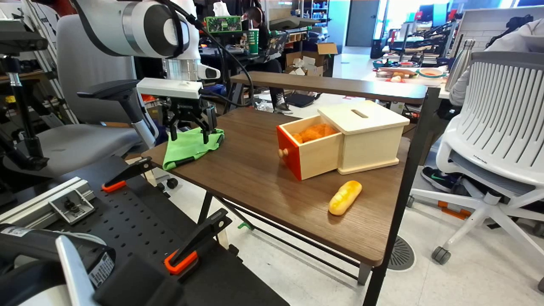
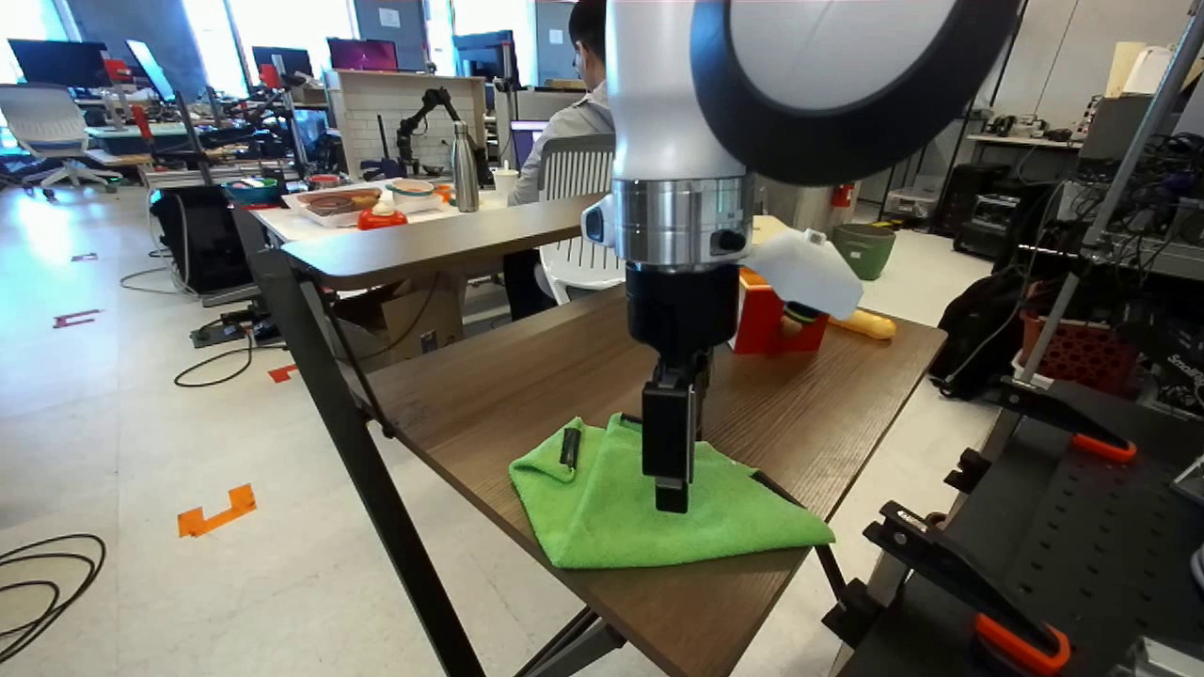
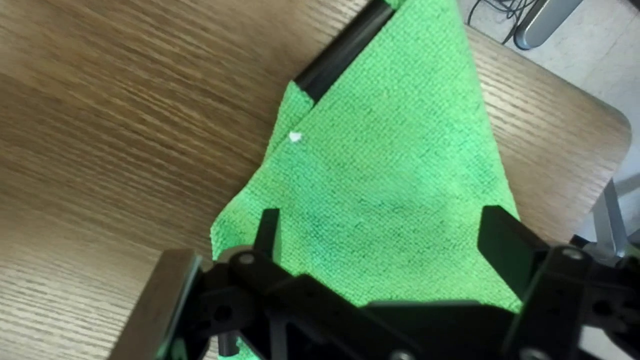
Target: Open the drawer And push the green towel on the right
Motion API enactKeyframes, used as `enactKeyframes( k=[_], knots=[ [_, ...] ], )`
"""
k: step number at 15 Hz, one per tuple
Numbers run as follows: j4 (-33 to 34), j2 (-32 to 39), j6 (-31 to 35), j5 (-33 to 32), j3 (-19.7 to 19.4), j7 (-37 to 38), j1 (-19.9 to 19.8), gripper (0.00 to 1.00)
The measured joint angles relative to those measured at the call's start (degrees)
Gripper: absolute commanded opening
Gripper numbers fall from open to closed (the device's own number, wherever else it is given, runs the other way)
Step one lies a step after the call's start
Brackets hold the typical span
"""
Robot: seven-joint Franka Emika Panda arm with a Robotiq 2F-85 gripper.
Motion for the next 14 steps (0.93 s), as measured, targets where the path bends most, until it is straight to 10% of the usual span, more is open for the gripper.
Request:
enactKeyframes(
  k=[14],
  knots=[
    [15.78,9.98,-11.10,-0.01,-2.35,1.88,2.16,1.00]
  ],
)
